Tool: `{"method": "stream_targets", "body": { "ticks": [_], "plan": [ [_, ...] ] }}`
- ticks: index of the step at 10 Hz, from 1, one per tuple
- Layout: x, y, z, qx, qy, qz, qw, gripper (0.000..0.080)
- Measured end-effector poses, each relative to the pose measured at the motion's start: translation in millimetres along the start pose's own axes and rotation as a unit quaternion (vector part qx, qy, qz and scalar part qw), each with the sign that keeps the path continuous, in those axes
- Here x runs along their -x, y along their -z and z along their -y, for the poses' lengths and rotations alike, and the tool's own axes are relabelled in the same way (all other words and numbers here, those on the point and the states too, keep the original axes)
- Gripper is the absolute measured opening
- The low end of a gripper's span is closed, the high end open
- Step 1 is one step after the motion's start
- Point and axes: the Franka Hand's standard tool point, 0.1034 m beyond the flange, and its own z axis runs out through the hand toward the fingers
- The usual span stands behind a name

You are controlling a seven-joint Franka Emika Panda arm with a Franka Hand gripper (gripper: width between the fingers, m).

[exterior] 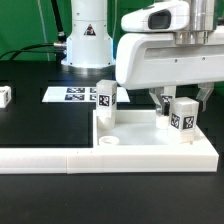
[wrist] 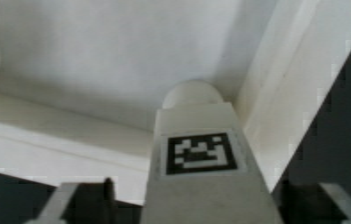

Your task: Assemble square table

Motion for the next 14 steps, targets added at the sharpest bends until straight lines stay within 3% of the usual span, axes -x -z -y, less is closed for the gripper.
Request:
{"method": "stream_targets", "body": {
  "ticks": [1, 5, 8, 12, 14],
  "plan": [
    [0.0, 0.0, 0.1, 0.0, -0.015, 0.0, 1.0, 0.0289],
    [0.2, -0.3, 0.4, -0.002, -0.121, 0.0, 0.993, 0.0288],
    [0.9, -1.4, 1.3, -0.009, -0.269, -0.003, 0.963, 0.0289],
    [1.6, -1.8, 4.3, -0.009, -0.44, 0.0, 0.898, 0.029],
    [1.7, -2.0, 5.1, -0.011, -0.527, 0.002, 0.85, 0.029]
  ]
}}
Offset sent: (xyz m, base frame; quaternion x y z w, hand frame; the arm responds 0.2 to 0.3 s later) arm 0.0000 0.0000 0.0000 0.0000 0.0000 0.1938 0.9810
